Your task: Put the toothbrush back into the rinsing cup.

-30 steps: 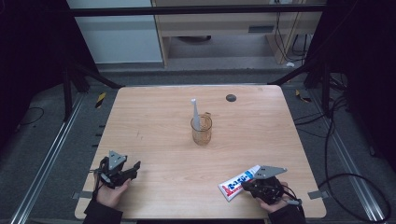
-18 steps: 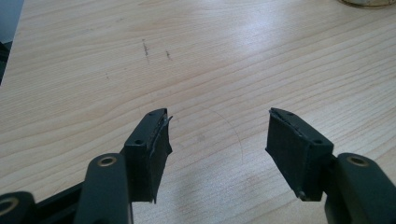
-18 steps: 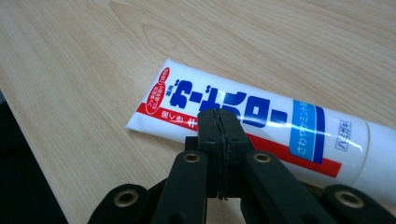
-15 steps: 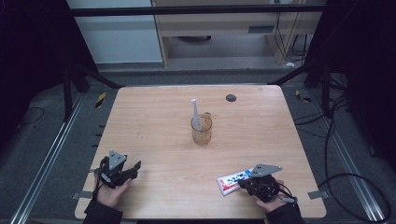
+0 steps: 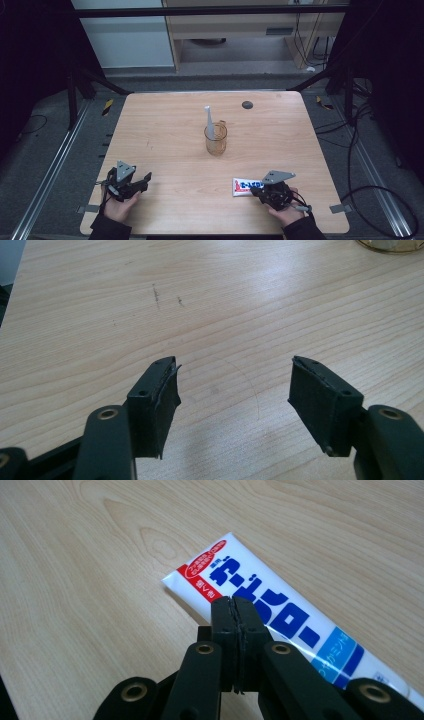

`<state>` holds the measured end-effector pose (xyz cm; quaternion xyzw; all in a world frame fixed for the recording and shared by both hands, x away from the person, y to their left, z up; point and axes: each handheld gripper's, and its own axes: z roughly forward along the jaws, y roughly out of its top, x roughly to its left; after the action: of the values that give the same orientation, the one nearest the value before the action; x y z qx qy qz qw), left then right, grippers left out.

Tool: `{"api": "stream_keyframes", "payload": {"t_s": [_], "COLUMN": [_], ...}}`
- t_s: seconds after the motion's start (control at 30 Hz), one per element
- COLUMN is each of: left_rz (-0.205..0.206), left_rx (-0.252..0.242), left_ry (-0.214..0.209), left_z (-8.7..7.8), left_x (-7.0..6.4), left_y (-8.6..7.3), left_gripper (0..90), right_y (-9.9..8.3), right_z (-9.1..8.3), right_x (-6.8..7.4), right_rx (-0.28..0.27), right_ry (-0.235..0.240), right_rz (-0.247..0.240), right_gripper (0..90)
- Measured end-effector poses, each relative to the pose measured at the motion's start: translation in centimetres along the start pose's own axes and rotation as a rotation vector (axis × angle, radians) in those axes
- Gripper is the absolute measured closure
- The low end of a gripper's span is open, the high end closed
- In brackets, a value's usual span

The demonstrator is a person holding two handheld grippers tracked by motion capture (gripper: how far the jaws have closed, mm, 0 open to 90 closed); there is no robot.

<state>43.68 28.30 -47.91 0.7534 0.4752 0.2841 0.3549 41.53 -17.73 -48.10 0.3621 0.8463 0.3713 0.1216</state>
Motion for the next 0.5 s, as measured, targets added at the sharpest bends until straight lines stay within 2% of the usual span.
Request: {"api": "stream_keyframes", "payload": {"t_s": [0.27, 0.33, 0.43, 0.5], "left_rz": [0.011, 0.011, 0.011, 0.009], "left_rx": [0.002, 0.002, 0.0, 0.0], "left_ry": [0.003, 0.004, 0.006, 0.004], "left_z": [0.0, -0.1, -0.1, -0.1], "left_x": [-0.1, -0.1, 0.0, 0.1], "left_y": [0.0, 0.1, 0.1, 0.0], "left_gripper": [35.2, 35.1, 35.2, 35.2], "right_y": [0.6, 0.9, 1.2, 1.1], "right_z": [0.4, -0.1, -1.3, -2.1], "right_x": [-0.1, -0.4, -1.5, -2.5], "right_rx": [-0.004, -0.031, -0.075, -0.085], "right_ry": [-0.011, -0.026, -0.074, -0.123], "right_rz": [-0.001, 0.004, 0.028, 0.052], "right_gripper": [88.0, 88.0, 88.7, 88.6]}}
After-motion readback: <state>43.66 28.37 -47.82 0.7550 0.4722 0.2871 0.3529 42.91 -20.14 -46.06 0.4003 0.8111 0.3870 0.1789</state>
